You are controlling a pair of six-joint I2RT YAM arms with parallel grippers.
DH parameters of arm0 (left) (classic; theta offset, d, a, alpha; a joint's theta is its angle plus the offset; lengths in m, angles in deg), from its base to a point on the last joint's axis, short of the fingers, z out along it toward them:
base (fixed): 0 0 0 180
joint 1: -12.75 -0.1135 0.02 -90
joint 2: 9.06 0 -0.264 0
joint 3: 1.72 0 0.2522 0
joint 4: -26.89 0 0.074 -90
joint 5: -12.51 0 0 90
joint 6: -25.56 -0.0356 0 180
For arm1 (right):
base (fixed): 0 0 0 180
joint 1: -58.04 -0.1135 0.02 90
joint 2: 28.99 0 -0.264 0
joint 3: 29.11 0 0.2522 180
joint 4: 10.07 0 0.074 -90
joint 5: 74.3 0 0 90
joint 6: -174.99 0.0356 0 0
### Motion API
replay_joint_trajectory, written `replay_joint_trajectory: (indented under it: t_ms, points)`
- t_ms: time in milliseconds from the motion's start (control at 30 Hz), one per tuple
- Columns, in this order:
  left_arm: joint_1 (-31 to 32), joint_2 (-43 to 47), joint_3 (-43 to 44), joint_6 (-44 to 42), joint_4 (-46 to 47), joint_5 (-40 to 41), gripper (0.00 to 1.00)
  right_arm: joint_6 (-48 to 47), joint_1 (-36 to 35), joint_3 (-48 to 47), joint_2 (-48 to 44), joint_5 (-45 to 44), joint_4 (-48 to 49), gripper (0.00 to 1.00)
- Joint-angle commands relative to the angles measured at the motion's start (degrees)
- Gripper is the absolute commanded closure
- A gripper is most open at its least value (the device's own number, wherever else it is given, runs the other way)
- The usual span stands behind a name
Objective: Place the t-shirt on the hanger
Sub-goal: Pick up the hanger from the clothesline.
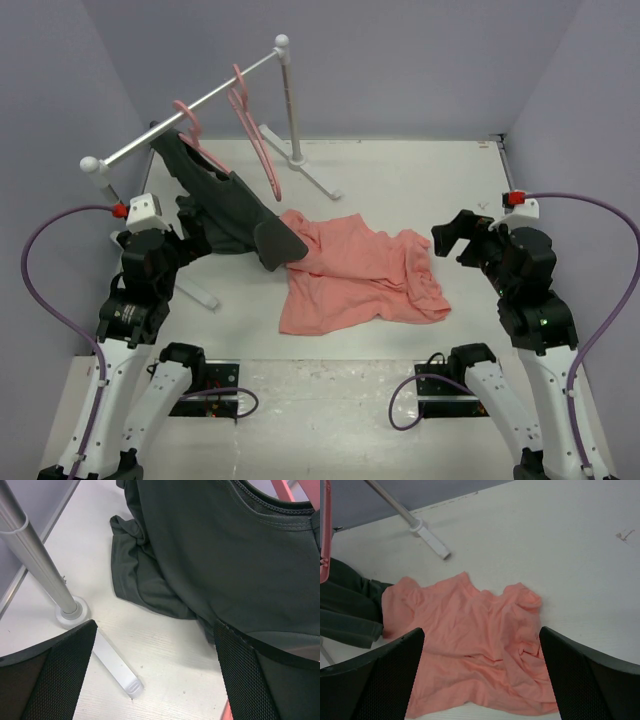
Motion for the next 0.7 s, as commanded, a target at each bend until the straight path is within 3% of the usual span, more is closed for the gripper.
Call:
replay_joint_trajectory:
  t_ms: [0, 167, 367, 567, 633, 667]
  points:
    - [0.3, 0.7, 0.3, 0.9, 0.5, 1.3, 0.00, 0.8, -0.3, -0.2, -0.6, -1.7, 2.5, 0.01]
    - [0.5, 0.4, 4.5, 0.6, -2.9, -2.1, 0.00, 0.6, -0.3, 0.6, -1.7, -0.6, 3.8, 0.01]
    - [0.3, 0.1, 22.7, 1.3, -8.8, -16.0, 0.00, 0.2, -0.3, 1.2, -2.0, 4.6, 5.3, 0.01]
    - [-0.8, -16.0, 38.4, 2.9, -5.1, -30.7, 0.00, 0.6, -0.3, 0.4, 1.3, 8.1, 6.7, 0.01]
    - [0.8, -22.5, 46.7, 3.1, -5.3, -31.2, 0.00, -0.1, -0.3, 0.0, 3.0, 7.3, 6.5, 0.01]
    - [2.3, -24.5, 49.2, 3.1, -5.3, -26.7, 0.00, -0.1, -0.3, -0.4, 3.9, 6.6, 6.0, 0.01]
